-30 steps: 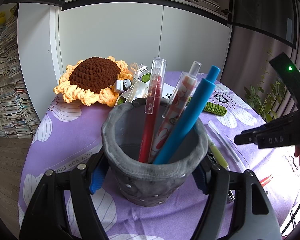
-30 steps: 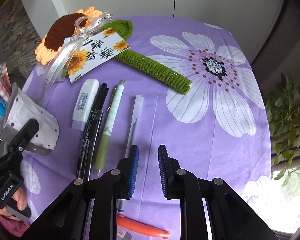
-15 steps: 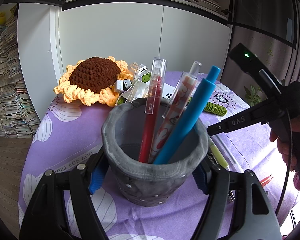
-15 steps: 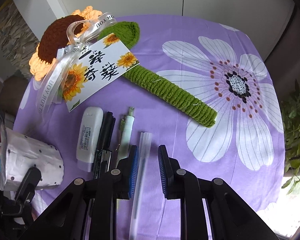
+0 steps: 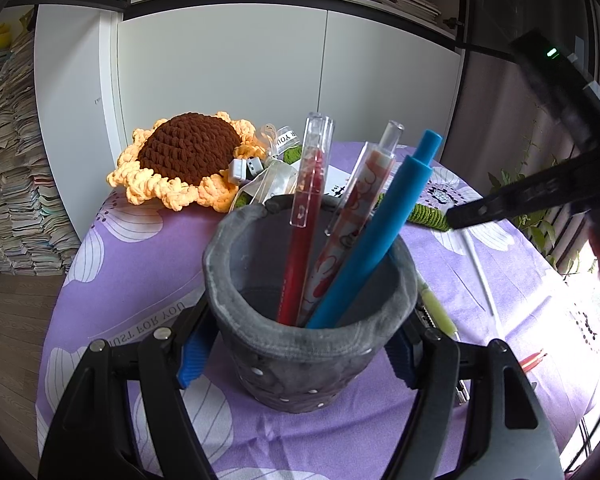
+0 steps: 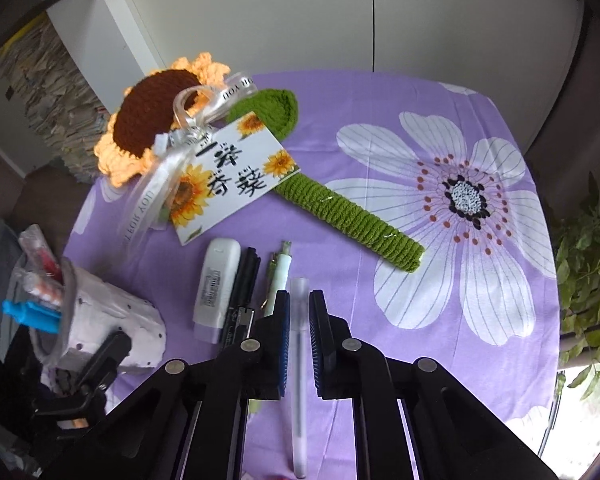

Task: Organize stationery
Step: 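Insert the clear pen into the grey cup, release, then move the right tool to the green pen, then grasp the light green patterned pen with the right tool, then lower the green pen into the grey cup held by the left tool, release, then grasp the black marker beside the white correction pen with the right tool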

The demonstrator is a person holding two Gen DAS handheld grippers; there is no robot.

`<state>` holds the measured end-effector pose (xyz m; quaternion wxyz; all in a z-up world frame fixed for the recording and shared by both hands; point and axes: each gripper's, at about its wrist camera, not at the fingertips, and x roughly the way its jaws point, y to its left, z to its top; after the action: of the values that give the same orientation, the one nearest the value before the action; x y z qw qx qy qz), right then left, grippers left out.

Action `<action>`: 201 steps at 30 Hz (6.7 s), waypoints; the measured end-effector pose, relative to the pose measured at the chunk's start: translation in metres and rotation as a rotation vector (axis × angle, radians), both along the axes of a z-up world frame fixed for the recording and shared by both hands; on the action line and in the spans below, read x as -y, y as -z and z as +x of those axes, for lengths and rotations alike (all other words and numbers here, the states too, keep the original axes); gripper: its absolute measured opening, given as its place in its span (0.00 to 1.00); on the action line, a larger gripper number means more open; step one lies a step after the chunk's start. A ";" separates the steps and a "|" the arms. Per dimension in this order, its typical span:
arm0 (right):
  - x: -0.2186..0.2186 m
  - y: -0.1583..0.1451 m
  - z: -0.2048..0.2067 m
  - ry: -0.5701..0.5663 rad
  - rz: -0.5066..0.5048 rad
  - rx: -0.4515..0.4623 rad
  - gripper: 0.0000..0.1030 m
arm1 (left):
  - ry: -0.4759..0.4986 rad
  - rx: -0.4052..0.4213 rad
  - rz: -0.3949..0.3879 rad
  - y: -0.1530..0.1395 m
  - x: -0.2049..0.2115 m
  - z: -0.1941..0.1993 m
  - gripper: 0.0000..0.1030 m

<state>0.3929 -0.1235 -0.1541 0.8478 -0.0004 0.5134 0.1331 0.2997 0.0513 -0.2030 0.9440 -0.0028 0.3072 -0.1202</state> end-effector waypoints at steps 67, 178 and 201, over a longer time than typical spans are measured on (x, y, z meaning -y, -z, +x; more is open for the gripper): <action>-0.010 0.024 -0.042 -0.040 0.046 -0.052 0.27 | -0.002 -0.002 0.001 0.002 0.000 0.000 0.70; -0.051 -0.087 -0.063 -0.237 0.223 0.225 0.15 | -0.003 -0.004 0.002 0.000 0.000 0.001 0.70; -0.023 0.045 -0.020 -0.054 0.088 -0.131 0.17 | -0.002 -0.003 0.003 0.000 -0.001 0.003 0.70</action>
<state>0.3730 -0.1002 -0.1988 0.8076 0.0318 0.5613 0.1781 0.3024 0.0520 -0.2031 0.9437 -0.0017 0.3088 -0.1189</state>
